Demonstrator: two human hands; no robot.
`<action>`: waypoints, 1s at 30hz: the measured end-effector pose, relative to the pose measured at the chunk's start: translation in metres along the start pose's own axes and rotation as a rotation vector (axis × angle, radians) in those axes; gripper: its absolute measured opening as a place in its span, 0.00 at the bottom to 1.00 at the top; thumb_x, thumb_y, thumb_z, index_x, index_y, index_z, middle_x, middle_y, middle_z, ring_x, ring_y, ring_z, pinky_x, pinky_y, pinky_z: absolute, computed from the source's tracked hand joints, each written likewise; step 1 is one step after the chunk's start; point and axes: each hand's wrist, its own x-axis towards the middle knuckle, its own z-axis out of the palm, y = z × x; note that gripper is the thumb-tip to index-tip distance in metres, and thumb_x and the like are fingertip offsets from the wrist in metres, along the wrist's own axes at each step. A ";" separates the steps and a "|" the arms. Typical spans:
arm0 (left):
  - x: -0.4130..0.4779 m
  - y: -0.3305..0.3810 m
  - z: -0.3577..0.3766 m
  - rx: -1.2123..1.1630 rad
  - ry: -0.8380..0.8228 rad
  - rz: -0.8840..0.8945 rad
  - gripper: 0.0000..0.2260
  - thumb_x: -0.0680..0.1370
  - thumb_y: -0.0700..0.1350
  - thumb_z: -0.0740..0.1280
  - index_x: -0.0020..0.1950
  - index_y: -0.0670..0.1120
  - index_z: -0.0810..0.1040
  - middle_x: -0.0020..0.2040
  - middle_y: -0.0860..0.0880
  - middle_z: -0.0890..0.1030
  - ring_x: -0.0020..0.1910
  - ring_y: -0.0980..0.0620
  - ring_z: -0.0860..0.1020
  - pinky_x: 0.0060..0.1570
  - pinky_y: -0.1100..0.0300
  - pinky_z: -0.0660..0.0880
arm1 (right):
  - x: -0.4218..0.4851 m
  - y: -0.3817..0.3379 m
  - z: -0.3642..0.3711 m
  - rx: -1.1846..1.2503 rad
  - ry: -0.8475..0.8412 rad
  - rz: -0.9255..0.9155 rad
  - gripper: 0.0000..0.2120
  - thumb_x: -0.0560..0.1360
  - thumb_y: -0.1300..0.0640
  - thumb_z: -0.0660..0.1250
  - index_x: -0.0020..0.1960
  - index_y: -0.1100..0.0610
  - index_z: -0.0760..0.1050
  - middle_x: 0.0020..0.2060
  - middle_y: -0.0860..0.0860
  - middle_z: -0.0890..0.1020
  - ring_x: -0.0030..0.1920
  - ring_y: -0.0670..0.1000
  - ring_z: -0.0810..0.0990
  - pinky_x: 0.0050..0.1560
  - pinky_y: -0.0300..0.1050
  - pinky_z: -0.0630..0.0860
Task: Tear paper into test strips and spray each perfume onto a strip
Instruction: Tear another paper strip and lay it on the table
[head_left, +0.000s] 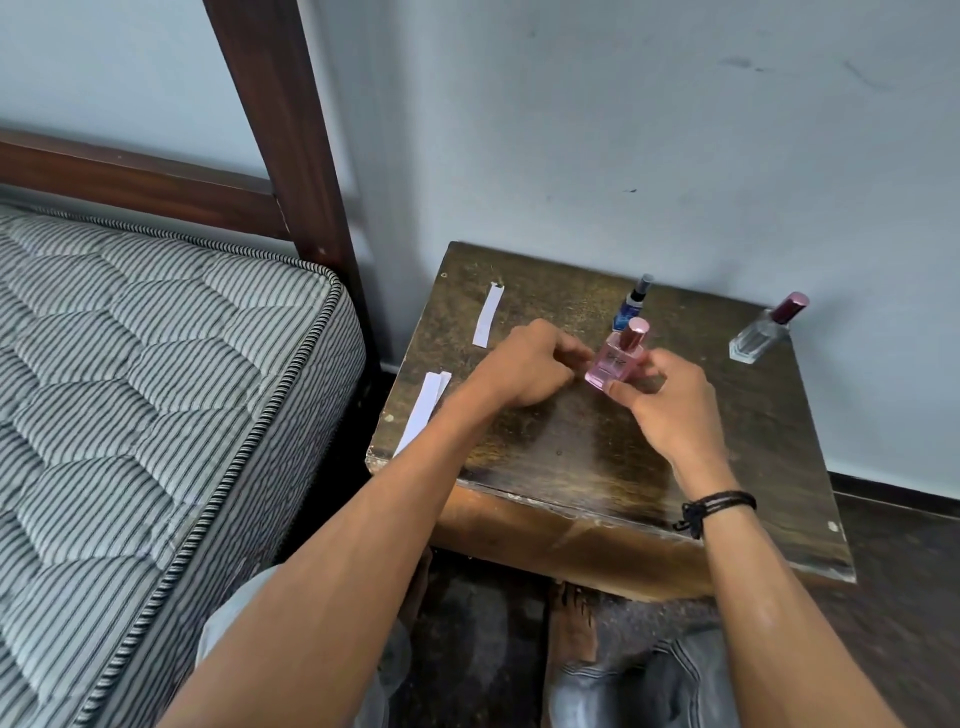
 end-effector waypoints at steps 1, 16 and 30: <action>0.000 0.000 0.000 -0.002 0.007 0.000 0.21 0.73 0.30 0.65 0.62 0.46 0.83 0.56 0.48 0.86 0.58 0.53 0.82 0.65 0.53 0.76 | 0.001 0.000 0.001 0.009 0.006 -0.004 0.09 0.73 0.50 0.79 0.49 0.48 0.81 0.45 0.42 0.85 0.44 0.44 0.82 0.46 0.48 0.77; 0.002 -0.027 -0.055 0.041 0.310 -0.085 0.23 0.73 0.34 0.63 0.65 0.51 0.81 0.61 0.53 0.83 0.62 0.55 0.79 0.64 0.62 0.72 | 0.052 -0.050 0.073 0.195 0.006 -0.177 0.10 0.76 0.58 0.76 0.54 0.47 0.80 0.50 0.47 0.86 0.49 0.46 0.84 0.53 0.48 0.80; 0.009 -0.061 -0.071 0.036 0.283 -0.206 0.36 0.73 0.32 0.55 0.78 0.57 0.63 0.75 0.44 0.67 0.74 0.44 0.64 0.71 0.48 0.70 | 0.091 -0.072 0.124 0.199 0.057 -0.241 0.12 0.77 0.56 0.74 0.60 0.53 0.81 0.55 0.49 0.84 0.52 0.51 0.83 0.54 0.54 0.80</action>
